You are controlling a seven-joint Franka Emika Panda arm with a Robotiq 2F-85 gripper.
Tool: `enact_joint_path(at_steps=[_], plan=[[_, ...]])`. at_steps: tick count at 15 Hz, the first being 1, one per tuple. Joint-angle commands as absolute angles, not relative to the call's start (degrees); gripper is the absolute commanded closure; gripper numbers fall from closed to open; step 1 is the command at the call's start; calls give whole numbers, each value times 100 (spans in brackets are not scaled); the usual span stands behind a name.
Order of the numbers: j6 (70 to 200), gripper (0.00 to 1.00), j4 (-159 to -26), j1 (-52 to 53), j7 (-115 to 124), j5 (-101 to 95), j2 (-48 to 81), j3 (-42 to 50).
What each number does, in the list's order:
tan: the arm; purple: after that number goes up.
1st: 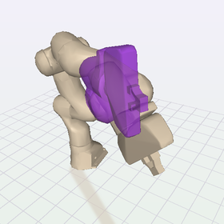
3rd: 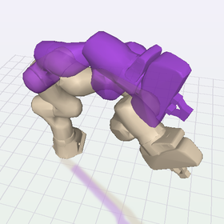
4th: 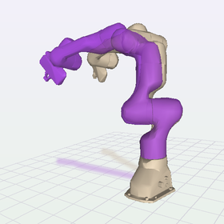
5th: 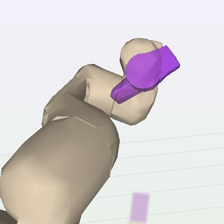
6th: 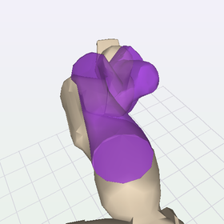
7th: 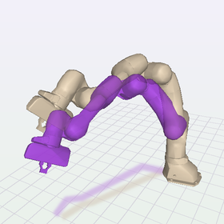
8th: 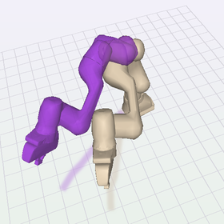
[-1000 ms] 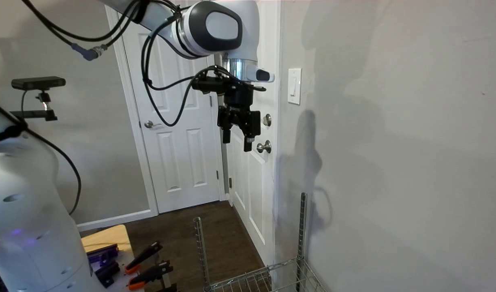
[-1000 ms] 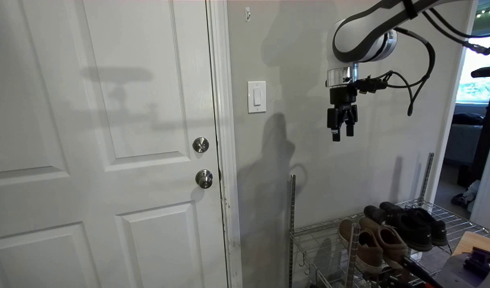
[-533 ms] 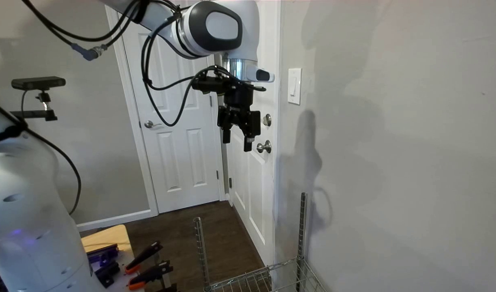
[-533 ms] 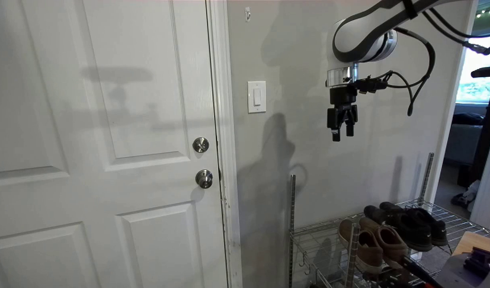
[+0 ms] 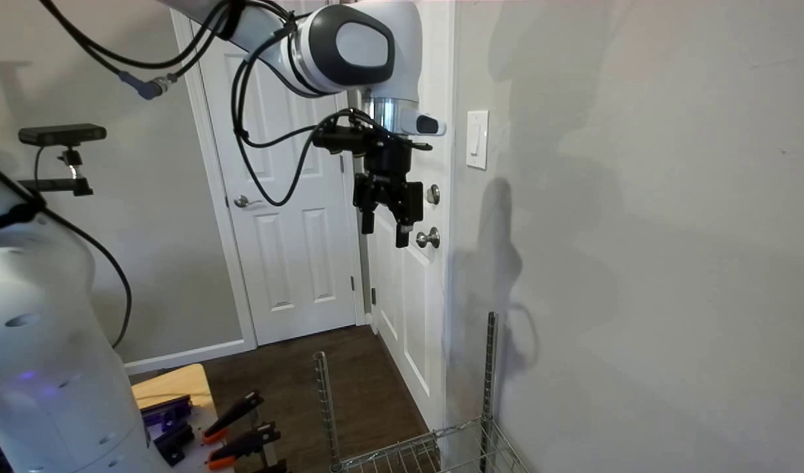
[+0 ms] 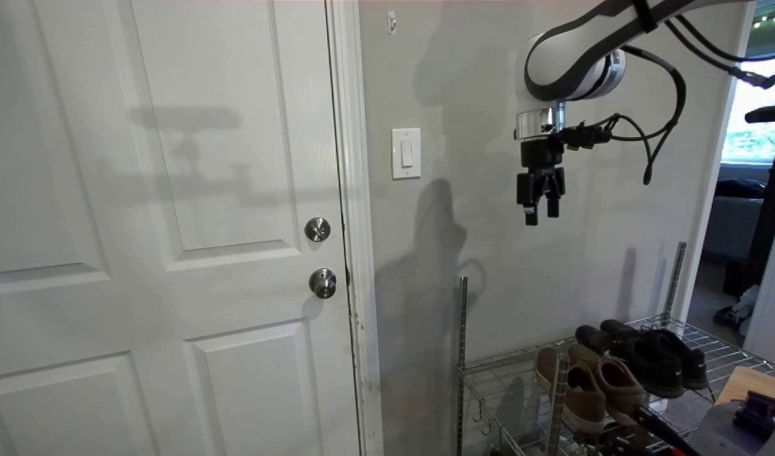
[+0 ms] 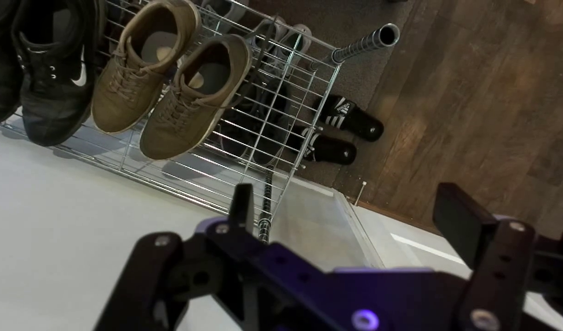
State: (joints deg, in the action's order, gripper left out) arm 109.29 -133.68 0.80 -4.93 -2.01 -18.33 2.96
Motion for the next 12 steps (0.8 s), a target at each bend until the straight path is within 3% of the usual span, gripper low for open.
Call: enact_joint_path(at_steps=[1, 7, 12], plan=[[10916, 0, -13242, 29, -506, -199, -1714, 244], [10691, 0, -13106, -36, -268, -317, -1644, 214], [11320, 0, -13249, 20, -595, -343, -1816, 235]])
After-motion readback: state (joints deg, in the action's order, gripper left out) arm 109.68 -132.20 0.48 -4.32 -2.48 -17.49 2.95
